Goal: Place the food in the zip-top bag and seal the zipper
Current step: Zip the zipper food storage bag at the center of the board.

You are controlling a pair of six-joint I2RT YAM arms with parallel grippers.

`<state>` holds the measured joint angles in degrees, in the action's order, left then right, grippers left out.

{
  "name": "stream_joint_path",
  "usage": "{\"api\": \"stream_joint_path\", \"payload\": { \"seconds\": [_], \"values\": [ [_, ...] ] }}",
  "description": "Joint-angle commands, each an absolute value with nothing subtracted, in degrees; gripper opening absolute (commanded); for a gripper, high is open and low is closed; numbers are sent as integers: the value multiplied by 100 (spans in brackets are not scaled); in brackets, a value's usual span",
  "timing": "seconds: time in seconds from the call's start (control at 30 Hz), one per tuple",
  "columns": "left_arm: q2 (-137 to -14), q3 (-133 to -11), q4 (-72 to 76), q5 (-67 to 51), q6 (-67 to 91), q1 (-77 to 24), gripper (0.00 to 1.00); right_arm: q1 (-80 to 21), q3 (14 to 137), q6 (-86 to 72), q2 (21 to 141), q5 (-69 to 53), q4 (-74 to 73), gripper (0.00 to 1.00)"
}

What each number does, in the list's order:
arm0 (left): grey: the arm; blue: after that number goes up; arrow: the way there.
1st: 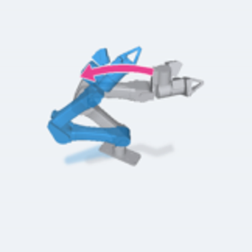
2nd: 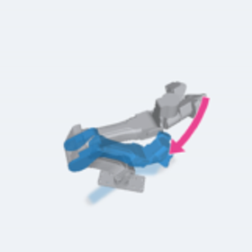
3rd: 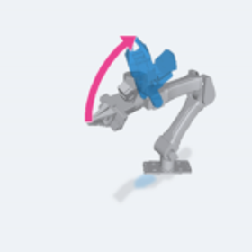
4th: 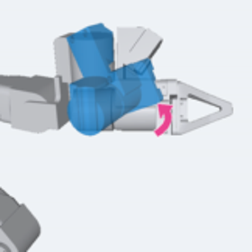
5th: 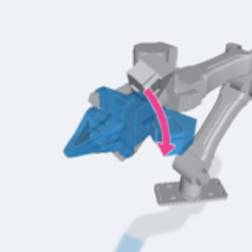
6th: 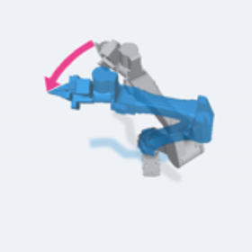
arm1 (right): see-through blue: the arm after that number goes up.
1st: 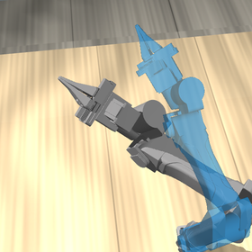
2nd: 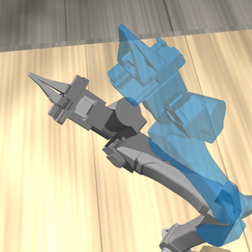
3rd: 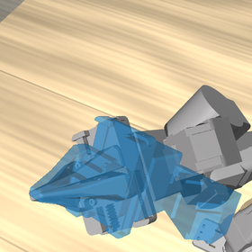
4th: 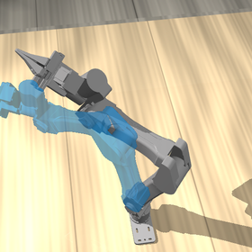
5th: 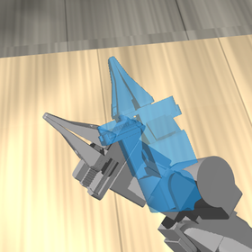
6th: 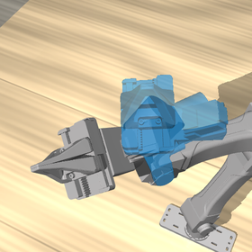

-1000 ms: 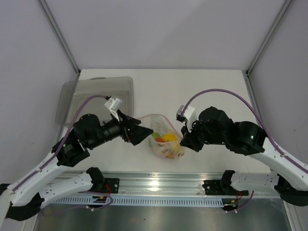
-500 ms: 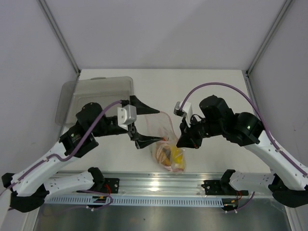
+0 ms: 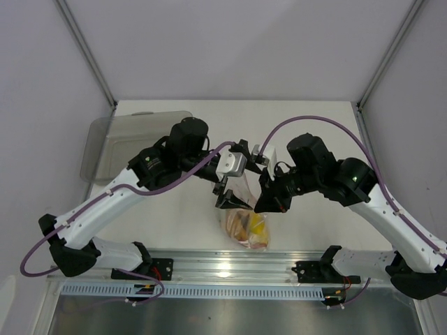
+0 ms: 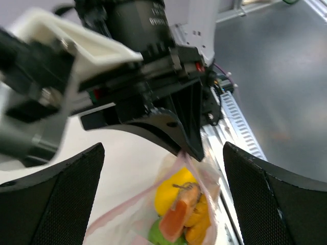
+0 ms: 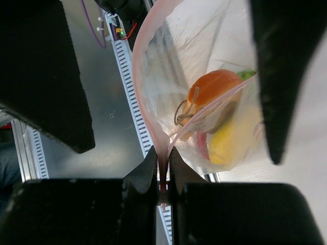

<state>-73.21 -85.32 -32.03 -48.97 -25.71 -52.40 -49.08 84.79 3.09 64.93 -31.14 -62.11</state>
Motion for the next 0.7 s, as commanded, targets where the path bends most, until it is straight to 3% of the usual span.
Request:
{"api": "stream_joint_path", "payload": {
  "seconds": [0.0,0.67],
  "values": [
    [-7400,-8632,-3551,-5835,-2910,-5089,97,-4817,8736,369,6399,-3129,-6108,0],
    [-7708,-8235,-3568,-5476,-2522,-5080,87,-4614,8728,255,6258,-3173,-5950,0]
  ]
}}
